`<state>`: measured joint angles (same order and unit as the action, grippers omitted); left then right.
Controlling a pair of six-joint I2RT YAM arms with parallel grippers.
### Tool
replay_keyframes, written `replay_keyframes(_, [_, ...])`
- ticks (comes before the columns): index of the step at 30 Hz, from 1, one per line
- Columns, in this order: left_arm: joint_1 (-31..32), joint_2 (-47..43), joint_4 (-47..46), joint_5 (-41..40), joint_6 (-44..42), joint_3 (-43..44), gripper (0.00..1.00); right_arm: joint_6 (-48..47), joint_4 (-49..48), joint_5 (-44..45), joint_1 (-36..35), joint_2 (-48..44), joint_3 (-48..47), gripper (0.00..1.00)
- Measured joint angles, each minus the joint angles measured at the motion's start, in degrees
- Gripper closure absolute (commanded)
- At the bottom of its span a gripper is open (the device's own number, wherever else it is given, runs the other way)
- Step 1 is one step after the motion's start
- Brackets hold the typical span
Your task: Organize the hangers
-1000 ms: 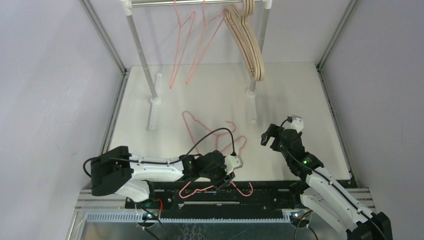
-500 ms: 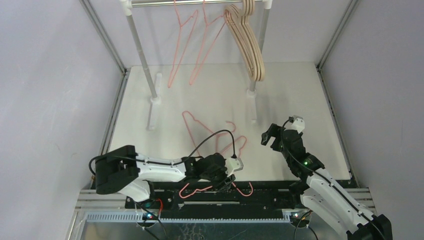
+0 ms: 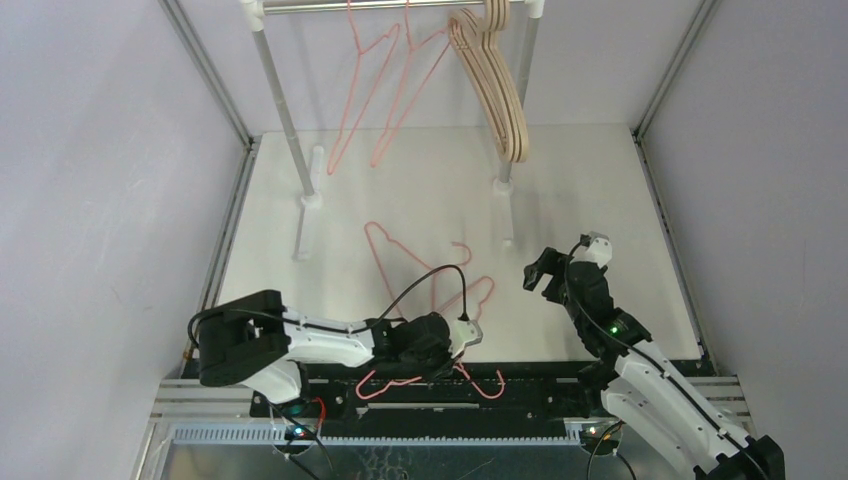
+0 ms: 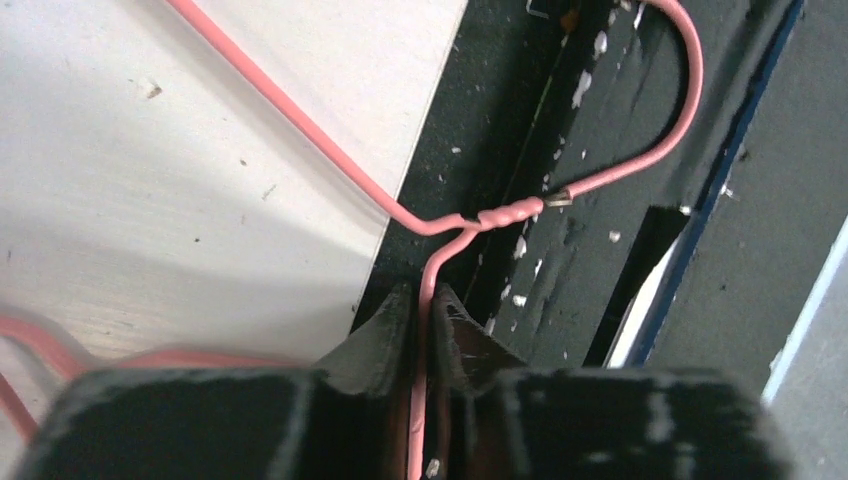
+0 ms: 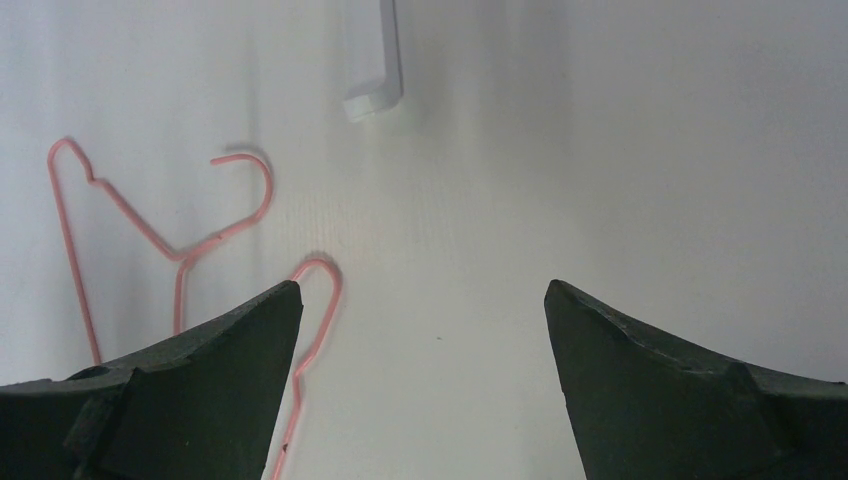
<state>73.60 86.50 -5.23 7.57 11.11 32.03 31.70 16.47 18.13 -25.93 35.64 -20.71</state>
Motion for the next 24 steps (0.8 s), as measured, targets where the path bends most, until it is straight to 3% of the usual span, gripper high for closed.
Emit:
replay_keyframes(1, [0.1,0.2,-0.3,-0.6,0.1,0.0,0.96,0.1,0.0,0.0,0.0,-0.2,0.1,0.00])
replay_keyframes(3, [0.3,0.9,-1.0,-1.8,0.6,0.3,1.00,0.2,0.1,0.0,0.0,-0.7,0.4,0.00])
replay_keyframes(11, [0.9,0.5,5.1,-6.6,0.6,3.5,1.00,0.2,0.2,0.3,0.0,-2.6,0.5,0.00])
replay_keyframes(24, [-2.4,-8.2,22.5,-15.2,-1.7,18.7,1.00,0.1,0.0,0.4,0.1,-1.4,0.5,0.00])
